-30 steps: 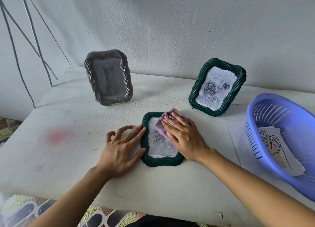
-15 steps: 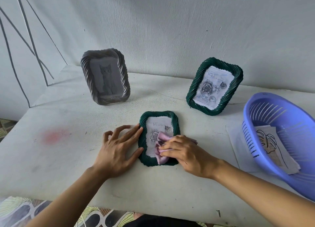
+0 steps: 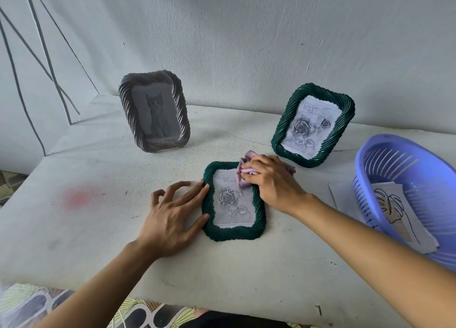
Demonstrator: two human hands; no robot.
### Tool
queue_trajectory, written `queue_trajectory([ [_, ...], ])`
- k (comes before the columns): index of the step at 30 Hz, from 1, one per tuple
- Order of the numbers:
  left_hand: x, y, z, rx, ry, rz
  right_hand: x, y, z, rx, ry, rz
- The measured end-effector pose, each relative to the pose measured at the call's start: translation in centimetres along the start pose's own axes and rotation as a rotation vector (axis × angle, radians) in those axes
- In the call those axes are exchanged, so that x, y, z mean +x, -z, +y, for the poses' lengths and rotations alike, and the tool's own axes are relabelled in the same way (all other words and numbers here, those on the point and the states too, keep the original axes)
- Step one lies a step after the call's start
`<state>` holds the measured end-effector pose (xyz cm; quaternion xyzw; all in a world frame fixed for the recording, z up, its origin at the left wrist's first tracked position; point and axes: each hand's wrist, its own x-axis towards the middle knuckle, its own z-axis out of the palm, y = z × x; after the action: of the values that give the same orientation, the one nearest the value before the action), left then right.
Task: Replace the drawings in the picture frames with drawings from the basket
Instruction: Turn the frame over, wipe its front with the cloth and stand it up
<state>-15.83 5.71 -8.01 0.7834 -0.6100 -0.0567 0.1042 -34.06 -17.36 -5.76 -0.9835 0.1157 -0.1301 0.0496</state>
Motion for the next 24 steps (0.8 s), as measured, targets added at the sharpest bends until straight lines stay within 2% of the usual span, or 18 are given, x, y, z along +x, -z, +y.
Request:
queue_trajectory([
  [5,0.0,-0.1,0.1,0.023,-0.001,-0.013,1.0,-1.2,-3.2,0.061,-0.033,0.038],
  [8,0.0,-0.1,0.1,0.031,-0.004,-0.011,0.8,-1.8,-5.2,0.139,0.028,0.047],
  [11,-0.1,-0.2,0.1,0.019,-0.004,-0.003,-0.2,-2.1,-6.1,0.211,0.097,-0.023],
  [16,0.0,-0.1,0.0,-0.011,-0.013,0.006,-3.7,-0.6,-4.4,0.365,0.206,-0.121],
  [24,0.1,0.1,0.0,-0.027,-0.001,-0.016,-2.5,1.4,0.4,0.286,0.095,-0.045],
])
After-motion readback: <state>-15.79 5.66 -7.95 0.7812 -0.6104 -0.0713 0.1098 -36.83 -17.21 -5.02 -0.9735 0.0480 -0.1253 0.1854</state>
